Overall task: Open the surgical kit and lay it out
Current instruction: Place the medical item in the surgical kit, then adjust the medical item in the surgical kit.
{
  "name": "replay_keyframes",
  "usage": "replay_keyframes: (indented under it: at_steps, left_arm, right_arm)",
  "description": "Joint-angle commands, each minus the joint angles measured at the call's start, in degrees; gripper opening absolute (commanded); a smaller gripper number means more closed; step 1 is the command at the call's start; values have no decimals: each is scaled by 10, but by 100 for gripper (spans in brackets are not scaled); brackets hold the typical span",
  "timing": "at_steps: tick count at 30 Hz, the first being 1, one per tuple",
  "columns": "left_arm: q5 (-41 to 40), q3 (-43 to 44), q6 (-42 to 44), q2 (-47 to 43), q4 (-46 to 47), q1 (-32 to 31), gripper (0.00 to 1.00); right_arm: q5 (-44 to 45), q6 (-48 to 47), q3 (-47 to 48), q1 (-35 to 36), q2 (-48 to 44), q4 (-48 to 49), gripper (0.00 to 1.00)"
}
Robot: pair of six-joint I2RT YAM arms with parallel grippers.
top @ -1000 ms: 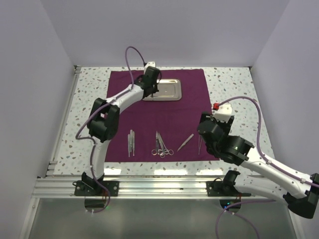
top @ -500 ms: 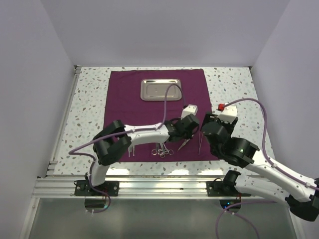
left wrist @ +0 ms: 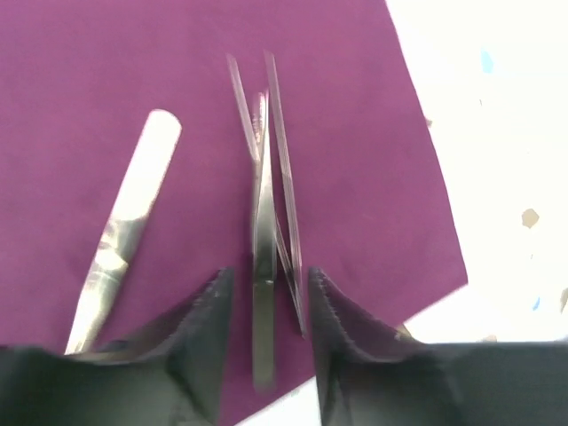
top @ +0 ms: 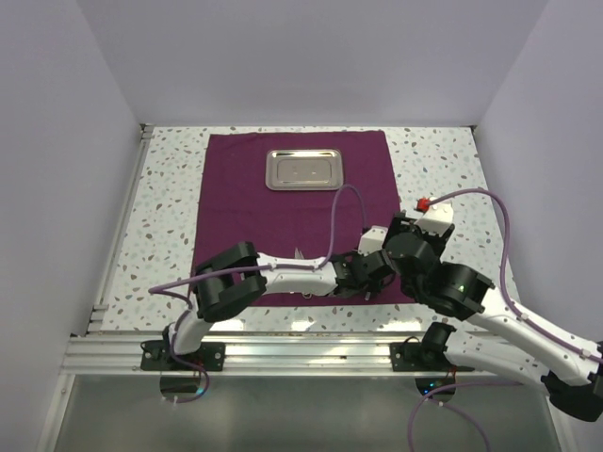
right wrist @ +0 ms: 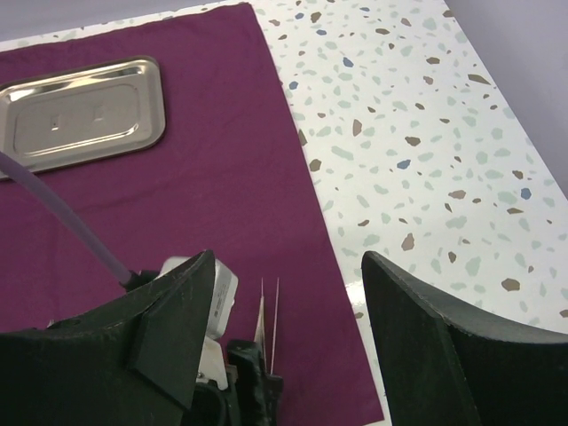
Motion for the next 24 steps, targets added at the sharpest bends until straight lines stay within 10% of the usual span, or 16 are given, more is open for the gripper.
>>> replay_keyframes:
  at_steps: [1,16,24]
  left_arm:
    - [-23,21,-21,-3,23,-11,53]
    - [-206,-19,3,-104,-114,9,50]
    - [-174,-66,-6,-90,-93,28,46]
  right_arm:
    - [16,11,-2,0,3,18,71]
    - [12,13,-1,0,18,19,71]
    - [13,15,0,0,29,18,71]
